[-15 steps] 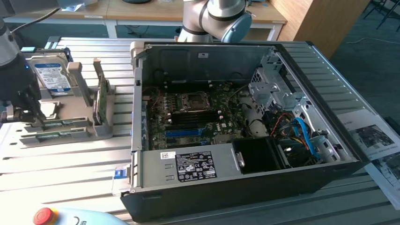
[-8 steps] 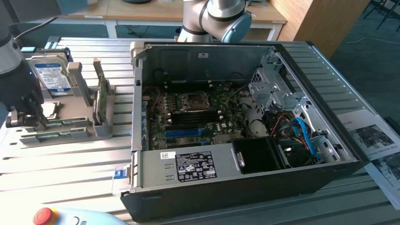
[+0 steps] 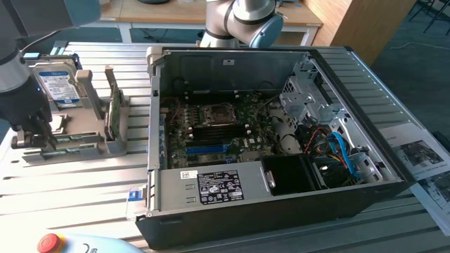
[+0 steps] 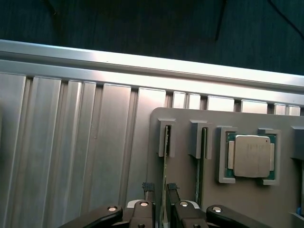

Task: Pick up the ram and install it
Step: 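Pick up the ram and move it above insertion slot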

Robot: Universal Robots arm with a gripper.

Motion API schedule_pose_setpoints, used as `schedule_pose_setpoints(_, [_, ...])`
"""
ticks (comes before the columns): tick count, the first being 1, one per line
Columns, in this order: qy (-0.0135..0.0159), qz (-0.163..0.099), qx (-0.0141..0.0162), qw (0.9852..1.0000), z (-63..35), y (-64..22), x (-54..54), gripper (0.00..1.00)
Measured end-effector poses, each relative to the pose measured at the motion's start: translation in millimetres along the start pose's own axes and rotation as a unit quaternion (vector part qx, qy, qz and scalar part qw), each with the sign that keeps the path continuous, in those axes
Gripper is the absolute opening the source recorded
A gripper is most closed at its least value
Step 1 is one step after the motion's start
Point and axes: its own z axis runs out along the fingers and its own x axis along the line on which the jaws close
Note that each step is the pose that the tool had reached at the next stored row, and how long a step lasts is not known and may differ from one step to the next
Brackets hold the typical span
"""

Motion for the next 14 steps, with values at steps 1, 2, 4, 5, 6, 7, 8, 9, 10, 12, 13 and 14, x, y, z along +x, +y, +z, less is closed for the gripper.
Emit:
schedule_pose_setpoints(1, [0.0,0.0,0.0,1.0,1.8,-0.1,0.1,0.24])
schedule_pose_setpoints(2, [0.0,0.0,0.0001,1.0,3.5,-0.2,0.2,0.24])
schedule_pose_setpoints(4, [0.0,0.0,-0.0001,1.0,4.7,-0.2,0.3,0.24])
schedule_pose_setpoints(5, [0.0,0.0,0.0,1.0,4.7,-0.2,0.3,0.24])
schedule_pose_setpoints(6, [0.0,0.0,0.0,1.0,4.7,-0.2,0.3,0.24])
schedule_pose_setpoints(7, [0.0,0.0,0.0,1.0,4.8,-0.2,0.3,0.24])
schedule_pose_setpoints(8, [0.0,0.0,0.0,1.0,4.7,-0.2,0.3,0.24])
schedule_pose_setpoints(9, [0.0,0.0,0.0,1.0,4.8,-0.3,0.3,0.24])
schedule_pose_setpoints(10, [0.0,0.0,0.0001,1.0,4.9,-0.6,0.5,0.24])
schedule_pose_setpoints(12, [0.0,0.0,0.0001,1.0,4.8,-1.7,1.4,0.24])
schedule_pose_setpoints(13, [0.0,0.0,0.0001,1.0,4.7,-2.4,1.9,0.24])
schedule_pose_setpoints(14, [0.0,0.0,0.0,1.0,4.6,-3.2,2.5,0.24])
